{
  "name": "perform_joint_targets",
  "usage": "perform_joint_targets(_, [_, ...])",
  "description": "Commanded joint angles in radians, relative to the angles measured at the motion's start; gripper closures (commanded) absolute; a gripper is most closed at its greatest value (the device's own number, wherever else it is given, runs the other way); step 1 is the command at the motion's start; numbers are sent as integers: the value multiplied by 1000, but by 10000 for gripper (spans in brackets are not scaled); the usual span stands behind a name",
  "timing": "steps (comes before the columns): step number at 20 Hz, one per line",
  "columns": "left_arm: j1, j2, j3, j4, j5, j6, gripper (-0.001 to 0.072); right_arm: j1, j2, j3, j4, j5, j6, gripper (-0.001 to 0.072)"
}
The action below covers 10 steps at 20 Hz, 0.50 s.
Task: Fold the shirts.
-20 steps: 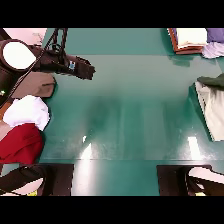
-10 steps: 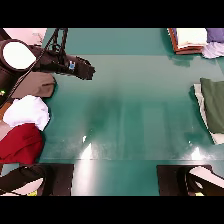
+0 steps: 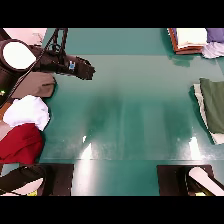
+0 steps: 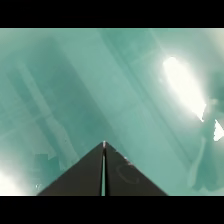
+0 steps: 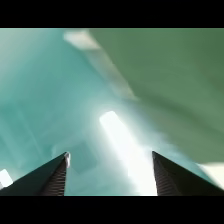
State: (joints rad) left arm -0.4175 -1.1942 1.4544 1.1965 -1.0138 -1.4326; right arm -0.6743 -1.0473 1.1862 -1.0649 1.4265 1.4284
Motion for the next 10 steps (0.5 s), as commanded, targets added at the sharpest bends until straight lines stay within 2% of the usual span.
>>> perform_joint_targets(1, [0,0,0,-1,27,-1,683,247,28,-2,68,-41,3,281])
perform_joint_targets(2, [0,0,0,-1,44,-1,683,311,28,-2,68,-46,3,432])
perform_joint_targets(3, [0,0,0,-1,60,-1,683,373,27,-2,68,-48,1,632])
perform_joint_targets(4, [0,0,0,-1,72,-1,683,422,28,-2,68,-53,-12,689])
perform_joint_targets(10, [0,0,0,-1,109,-1,683,564,28,-2,68,-62,-24,689])
